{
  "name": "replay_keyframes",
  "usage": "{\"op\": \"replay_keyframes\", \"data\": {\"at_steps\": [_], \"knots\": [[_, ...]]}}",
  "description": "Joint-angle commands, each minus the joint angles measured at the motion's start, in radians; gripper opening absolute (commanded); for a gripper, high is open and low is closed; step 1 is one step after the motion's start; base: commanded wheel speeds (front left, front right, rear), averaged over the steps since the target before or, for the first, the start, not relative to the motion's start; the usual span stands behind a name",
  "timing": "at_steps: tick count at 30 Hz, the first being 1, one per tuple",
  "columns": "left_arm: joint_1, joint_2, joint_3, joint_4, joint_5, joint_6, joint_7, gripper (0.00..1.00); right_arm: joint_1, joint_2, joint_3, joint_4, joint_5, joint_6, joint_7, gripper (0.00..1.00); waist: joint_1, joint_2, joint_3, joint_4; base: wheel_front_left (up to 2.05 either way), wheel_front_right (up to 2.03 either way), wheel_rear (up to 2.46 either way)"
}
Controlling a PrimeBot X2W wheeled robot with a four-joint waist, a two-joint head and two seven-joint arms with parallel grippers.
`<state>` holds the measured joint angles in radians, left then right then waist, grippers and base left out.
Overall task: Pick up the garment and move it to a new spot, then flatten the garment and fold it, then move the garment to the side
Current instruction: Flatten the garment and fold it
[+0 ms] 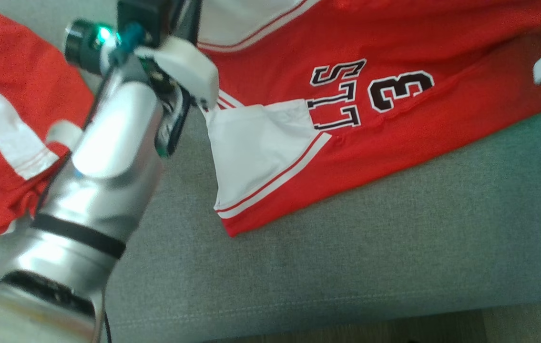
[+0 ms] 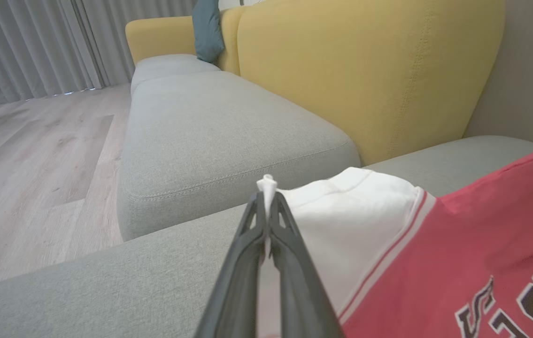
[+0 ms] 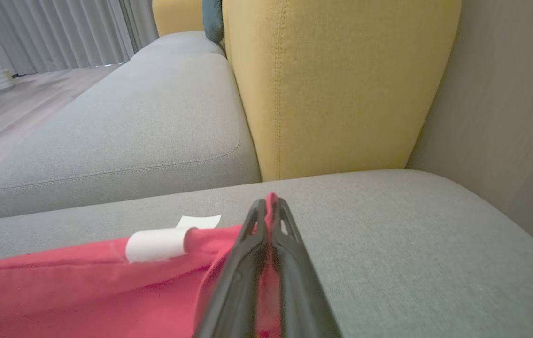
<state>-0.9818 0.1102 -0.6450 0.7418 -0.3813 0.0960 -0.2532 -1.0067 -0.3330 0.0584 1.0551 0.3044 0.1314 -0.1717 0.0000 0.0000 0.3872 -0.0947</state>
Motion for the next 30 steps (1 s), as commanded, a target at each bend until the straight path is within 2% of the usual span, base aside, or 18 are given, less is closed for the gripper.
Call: {"op": "replay_keyframes", "data": {"at_steps": [1,8,17,30], "knots": [[-0.005,0.025,0.014,-0.045,0.007,-0.001,-0.008,0.0,0.019,-0.02,0.023,-0.026,0.022,-0.001,0.013,0.0,0.0,0.0,-0.036,0.007,0.0,0.0,0.0],[0.119,0.033,-0.018,-0.103,0.005,0.006,-0.005,0.0,0.119,-0.044,0.091,-0.043,0.096,-0.001,0.074,0.0,0.0,0.0,-0.122,0.017,0.0,0.0,0.0],[0.264,0.067,-0.083,-0.228,0.013,0.019,0.058,0.0,0.223,-0.103,0.153,-0.064,0.158,-0.001,0.177,0.0,0.0,0.0,-0.184,0.03,0.0,0.0,0.0],[0.412,0.175,-0.18,-0.478,0.052,0.031,0.194,0.0,0.233,-0.16,0.204,-0.045,0.093,-0.001,0.163,0.0,0.0,0.0,-0.166,0.053,0.0,0.0,0.0]]}}
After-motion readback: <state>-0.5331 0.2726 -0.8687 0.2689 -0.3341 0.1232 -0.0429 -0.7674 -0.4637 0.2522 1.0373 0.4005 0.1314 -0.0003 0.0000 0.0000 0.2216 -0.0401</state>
